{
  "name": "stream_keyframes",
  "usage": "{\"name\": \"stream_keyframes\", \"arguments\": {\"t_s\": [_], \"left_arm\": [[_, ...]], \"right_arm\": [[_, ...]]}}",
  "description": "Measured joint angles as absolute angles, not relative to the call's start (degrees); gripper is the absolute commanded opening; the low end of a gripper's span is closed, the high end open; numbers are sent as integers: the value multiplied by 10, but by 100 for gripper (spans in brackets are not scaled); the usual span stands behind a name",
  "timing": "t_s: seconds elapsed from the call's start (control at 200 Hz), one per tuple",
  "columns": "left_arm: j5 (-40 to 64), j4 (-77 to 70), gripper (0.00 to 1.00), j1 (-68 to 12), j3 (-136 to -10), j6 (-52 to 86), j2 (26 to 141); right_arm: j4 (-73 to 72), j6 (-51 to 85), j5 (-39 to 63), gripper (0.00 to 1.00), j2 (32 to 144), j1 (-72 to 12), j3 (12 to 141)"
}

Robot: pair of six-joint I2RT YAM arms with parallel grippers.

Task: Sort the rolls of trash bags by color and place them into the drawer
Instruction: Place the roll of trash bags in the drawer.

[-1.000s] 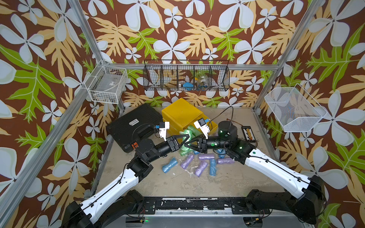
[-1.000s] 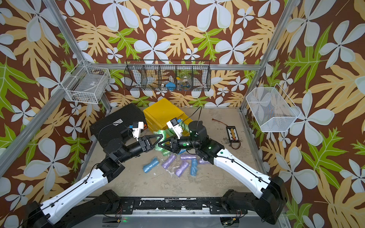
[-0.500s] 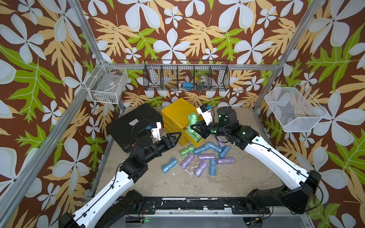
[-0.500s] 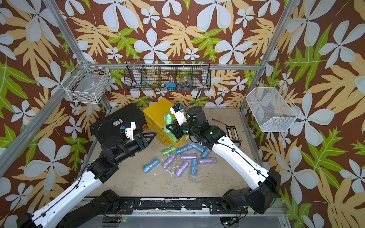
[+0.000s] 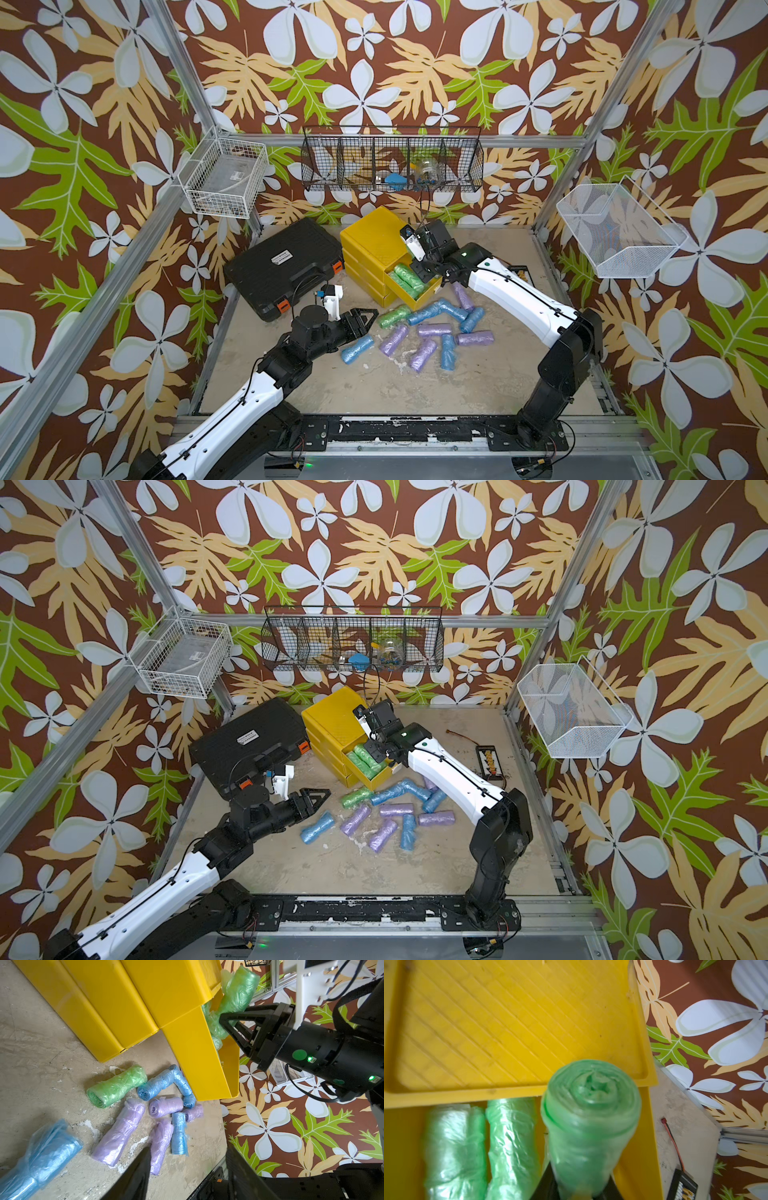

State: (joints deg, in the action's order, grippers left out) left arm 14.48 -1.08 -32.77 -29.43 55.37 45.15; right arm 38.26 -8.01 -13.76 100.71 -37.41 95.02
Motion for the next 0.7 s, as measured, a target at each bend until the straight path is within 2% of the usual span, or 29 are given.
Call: {"name": "stream_keyframes", "arguments": {"t_s": [0.165,0.41,0.701], "left_arm": [[149,-9,60,-328,-304,542,471],[150,0,59,-328,-323,517,507],[132,34,49,-328,-352,457,557]], "right_arm": [[403,-93,-153,31,1007,-378,942],[417,-94,-152,48,994,-383,939],[410,-67,-133,52,950,-382,948]]}}
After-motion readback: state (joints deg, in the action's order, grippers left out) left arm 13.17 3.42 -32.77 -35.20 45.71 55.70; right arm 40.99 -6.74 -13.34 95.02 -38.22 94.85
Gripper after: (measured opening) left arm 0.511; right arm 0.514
